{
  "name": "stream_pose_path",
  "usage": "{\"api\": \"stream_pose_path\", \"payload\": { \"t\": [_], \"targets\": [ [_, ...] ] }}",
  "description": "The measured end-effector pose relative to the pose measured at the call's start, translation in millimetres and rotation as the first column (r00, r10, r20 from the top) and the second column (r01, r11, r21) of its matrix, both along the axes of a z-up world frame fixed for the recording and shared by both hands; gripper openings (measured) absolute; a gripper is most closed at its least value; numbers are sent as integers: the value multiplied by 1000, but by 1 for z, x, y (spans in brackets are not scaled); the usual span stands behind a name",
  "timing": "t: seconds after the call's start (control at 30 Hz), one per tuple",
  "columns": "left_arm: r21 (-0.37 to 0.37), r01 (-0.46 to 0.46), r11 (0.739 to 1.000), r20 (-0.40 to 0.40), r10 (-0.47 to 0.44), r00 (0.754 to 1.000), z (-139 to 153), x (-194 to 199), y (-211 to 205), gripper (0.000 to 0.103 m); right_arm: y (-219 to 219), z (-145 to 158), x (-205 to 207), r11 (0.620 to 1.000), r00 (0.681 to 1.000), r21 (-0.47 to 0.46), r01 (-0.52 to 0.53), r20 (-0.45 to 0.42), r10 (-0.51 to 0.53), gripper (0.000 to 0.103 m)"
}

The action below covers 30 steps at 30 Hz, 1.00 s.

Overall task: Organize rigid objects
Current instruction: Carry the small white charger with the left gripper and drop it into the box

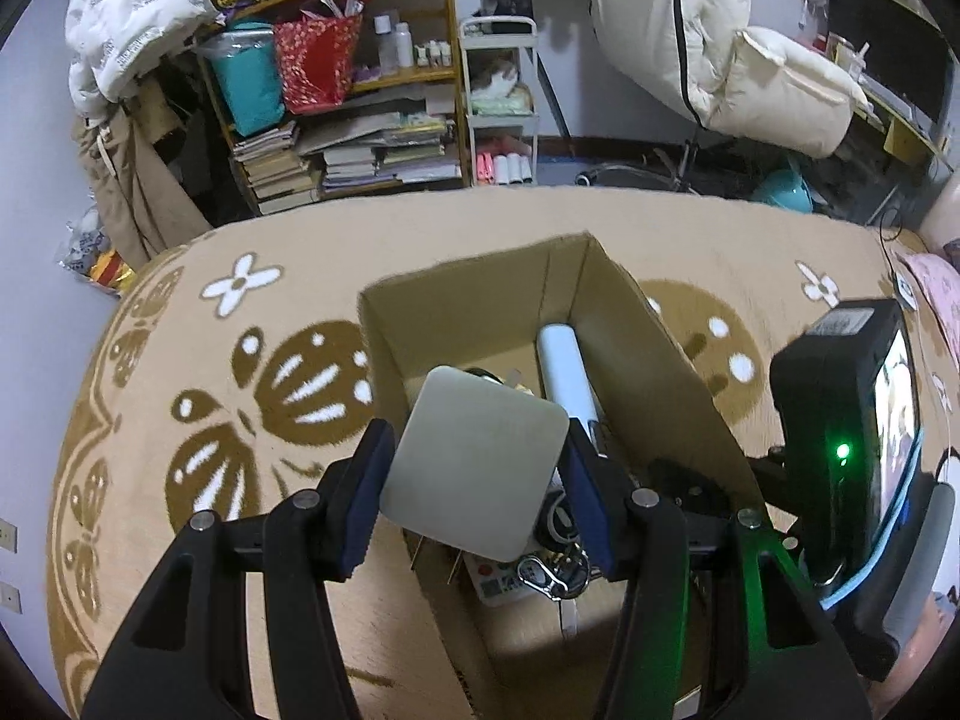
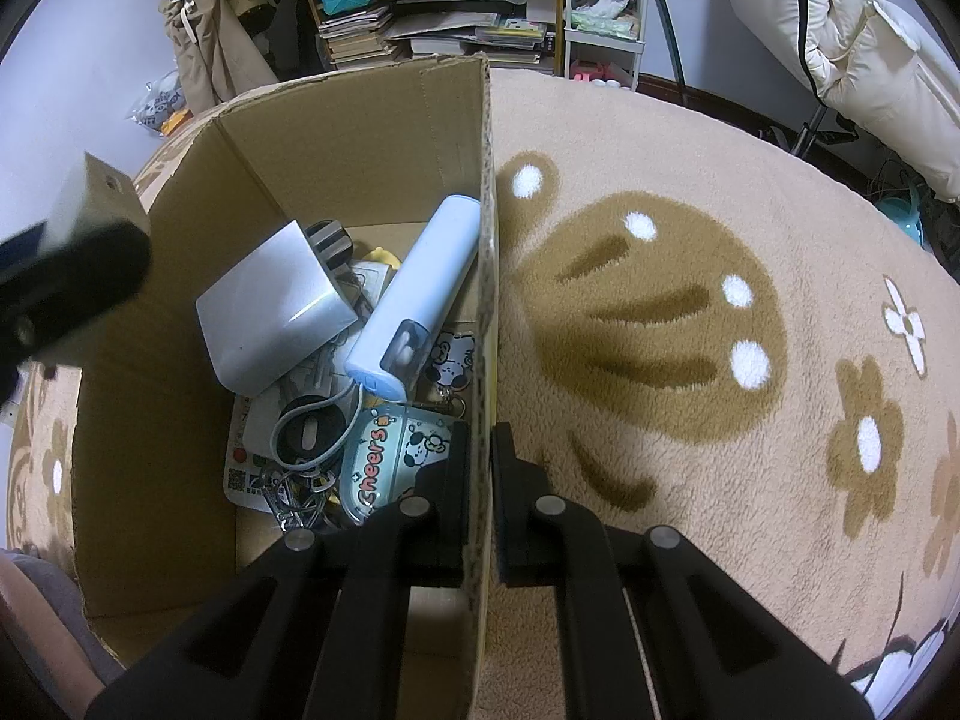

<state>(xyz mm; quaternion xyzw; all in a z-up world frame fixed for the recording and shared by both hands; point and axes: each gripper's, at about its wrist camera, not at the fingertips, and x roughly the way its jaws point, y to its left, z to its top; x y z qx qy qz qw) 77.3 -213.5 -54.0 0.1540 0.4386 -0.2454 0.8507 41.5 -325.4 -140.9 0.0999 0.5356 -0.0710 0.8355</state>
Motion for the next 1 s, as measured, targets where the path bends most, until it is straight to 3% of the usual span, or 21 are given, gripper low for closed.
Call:
{"api": "stream_pose_path", "payload": {
  "t": [0.67, 1.0],
  "targets": [
    [27, 1, 1000, -43, 0, 999, -14, 2, -2, 55, -6, 1, -3, 1000, 1000, 5, -2, 1, 2, 8],
    [19, -28, 999, -16, 28, 999, -7, 6, 4, 58, -5, 2, -3, 1000, 1000, 2, -2, 5, 2, 8]
  ]
}}
